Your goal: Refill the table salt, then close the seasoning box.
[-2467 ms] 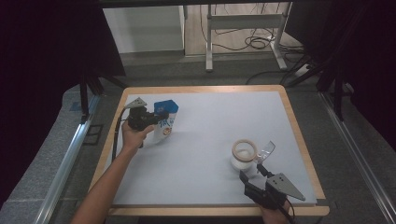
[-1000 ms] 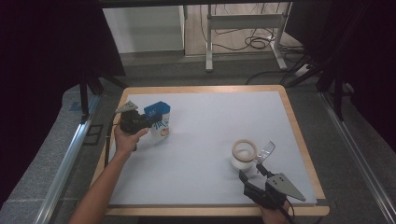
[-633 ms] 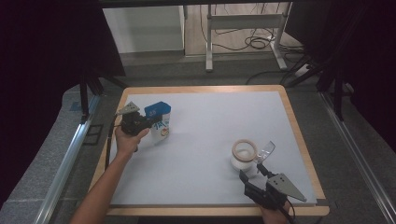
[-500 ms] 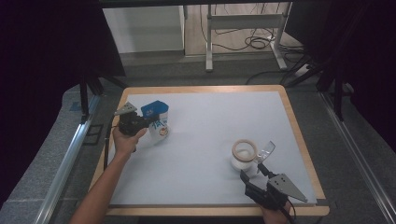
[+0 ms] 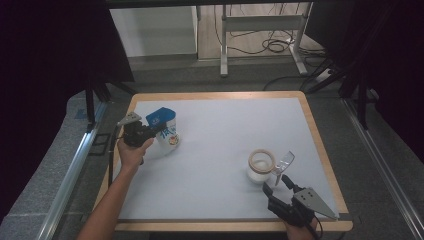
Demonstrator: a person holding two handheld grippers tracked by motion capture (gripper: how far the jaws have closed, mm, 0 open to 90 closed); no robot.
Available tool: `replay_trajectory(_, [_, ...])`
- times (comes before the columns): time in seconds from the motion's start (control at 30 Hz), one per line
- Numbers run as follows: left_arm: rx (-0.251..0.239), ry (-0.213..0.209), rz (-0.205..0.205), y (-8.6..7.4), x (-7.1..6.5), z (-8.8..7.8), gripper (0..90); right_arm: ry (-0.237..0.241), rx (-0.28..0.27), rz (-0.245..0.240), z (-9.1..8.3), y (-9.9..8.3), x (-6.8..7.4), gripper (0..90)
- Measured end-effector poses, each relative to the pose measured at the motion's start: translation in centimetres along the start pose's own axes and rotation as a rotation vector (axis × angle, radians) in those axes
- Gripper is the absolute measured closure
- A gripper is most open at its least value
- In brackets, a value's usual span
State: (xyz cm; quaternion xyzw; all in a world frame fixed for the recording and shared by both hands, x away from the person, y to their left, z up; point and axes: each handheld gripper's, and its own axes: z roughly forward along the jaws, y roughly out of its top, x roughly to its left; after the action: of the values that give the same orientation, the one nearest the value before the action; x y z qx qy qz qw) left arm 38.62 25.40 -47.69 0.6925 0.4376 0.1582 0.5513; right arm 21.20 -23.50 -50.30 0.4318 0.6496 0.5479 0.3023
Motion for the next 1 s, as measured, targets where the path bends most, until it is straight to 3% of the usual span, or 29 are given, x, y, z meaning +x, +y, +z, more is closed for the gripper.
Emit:
replay_trajectory(0.13, [-0.003, -0.004, -0.006, 0.0, 0.1, 0.0, 88.8, -0.020, -0.017, 0.013, -1.3, 0.2, -1.4, 37.5])
replay_trajectory(0.3, [-0.003, -0.006, -0.010, -0.1, 0.3, -0.1, 88.7, -0.054, -0.058, 0.037, -2.7, 1.2, -4.0, 61.5])
replay_trajectory(0.4, [0.000, -0.006, -0.008, 0.0, 0.3, -0.1, 88.7, -0.071, -0.066, 0.039, -2.8, 2.1, -5.2, 75.1])
replay_trajectory(0.53, [0.002, -0.007, -0.007, 0.0, 0.3, -0.1, 88.7, -0.043, -0.057, 0.003, -2.1, 3.6, -5.5, 87.3])
replay_trajectory(0.7, [0.005, -0.009, -0.008, 0.0, 0.3, -0.1, 88.7, 0.009, -0.040, -0.049, -0.7, 4.8, -4.6, 90.0])
replay_trajectory(1.0, [0.012, -0.009, -0.008, 0.1, 0.4, -0.1, 88.6, 0.046, -0.004, -0.078, 1.1, 6.2, -3.7, 90.0])
